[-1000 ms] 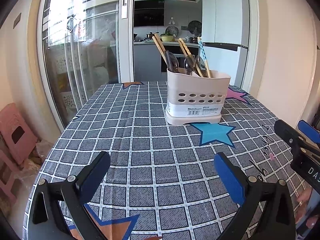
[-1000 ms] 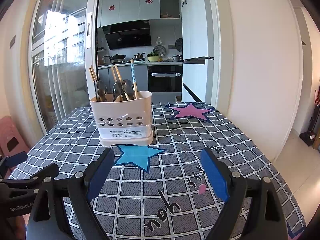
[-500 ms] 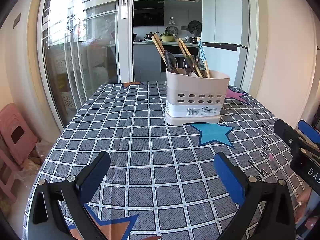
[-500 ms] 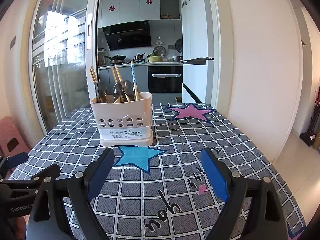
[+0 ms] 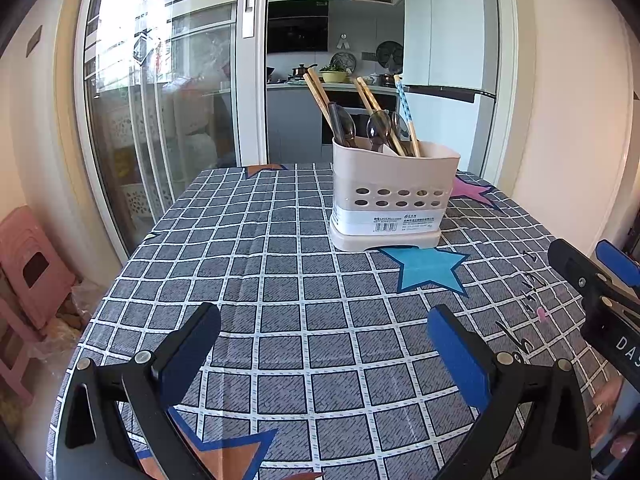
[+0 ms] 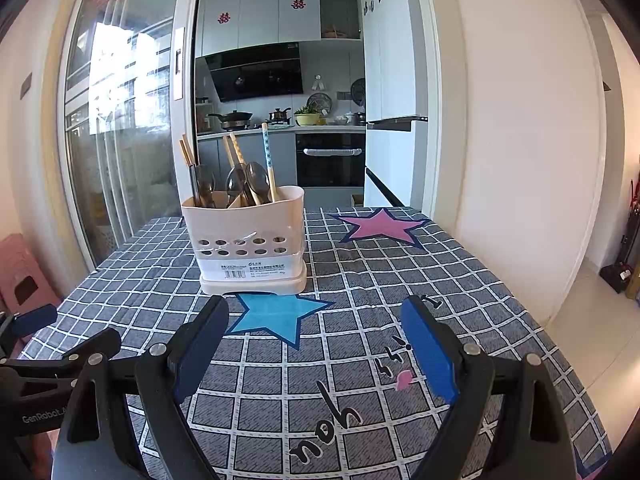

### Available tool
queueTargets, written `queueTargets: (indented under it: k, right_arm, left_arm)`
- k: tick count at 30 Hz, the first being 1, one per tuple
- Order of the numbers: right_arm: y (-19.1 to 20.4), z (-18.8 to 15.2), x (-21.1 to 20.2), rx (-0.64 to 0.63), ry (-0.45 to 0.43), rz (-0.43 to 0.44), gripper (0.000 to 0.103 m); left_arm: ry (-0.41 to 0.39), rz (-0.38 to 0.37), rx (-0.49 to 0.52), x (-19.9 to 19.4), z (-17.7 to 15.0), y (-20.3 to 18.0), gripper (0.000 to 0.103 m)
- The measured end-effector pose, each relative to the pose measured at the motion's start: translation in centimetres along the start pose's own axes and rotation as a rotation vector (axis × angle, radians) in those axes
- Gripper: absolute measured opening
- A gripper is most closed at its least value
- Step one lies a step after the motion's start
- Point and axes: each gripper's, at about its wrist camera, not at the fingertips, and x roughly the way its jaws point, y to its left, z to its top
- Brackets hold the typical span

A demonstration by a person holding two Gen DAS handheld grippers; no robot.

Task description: Organize utensils

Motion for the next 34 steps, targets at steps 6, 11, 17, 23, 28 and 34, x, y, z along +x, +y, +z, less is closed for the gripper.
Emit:
queueTargets:
  k: [6, 11, 17, 23, 28, 34]
  right_arm:
    - [0.03, 0.02, -0.03, 0.001, -0.001, 0.001, 0.090]
    - [0.04, 0.02, -0.04, 0.002, -0.001, 0.002, 0.090]
    - [0.02, -0.01, -0.04, 0.002, -0.001, 0.001, 0.090]
    - [0.03, 0.01, -0.07, 0.002, -0.002, 0.002, 0.090]
    - [0.05, 0.01, -0.07, 0.001, -0.001, 0.001, 0.090]
    - [0.12, 0.13, -0.08, 0.001, 0.000, 0.001, 0.090]
  left_arm:
    - [0.000, 0.001, 0.000, -0.01, 0.00, 0.00, 0.103]
    - [0.000, 0.001, 0.000, -0.02, 0.03, 0.00, 0.103]
    - [0.001, 0.001, 0.000, -0.02, 0.06, 0.02, 0.103]
    - [0.002, 0.002, -0.002, -0.02, 0.07, 0.01, 0.103]
    - [0.007, 0.001, -0.008, 0.04, 0.01, -0.10, 0.103]
    - [-0.003, -0.003, -0.008, -0.23, -0.01, 0.02, 0.103]
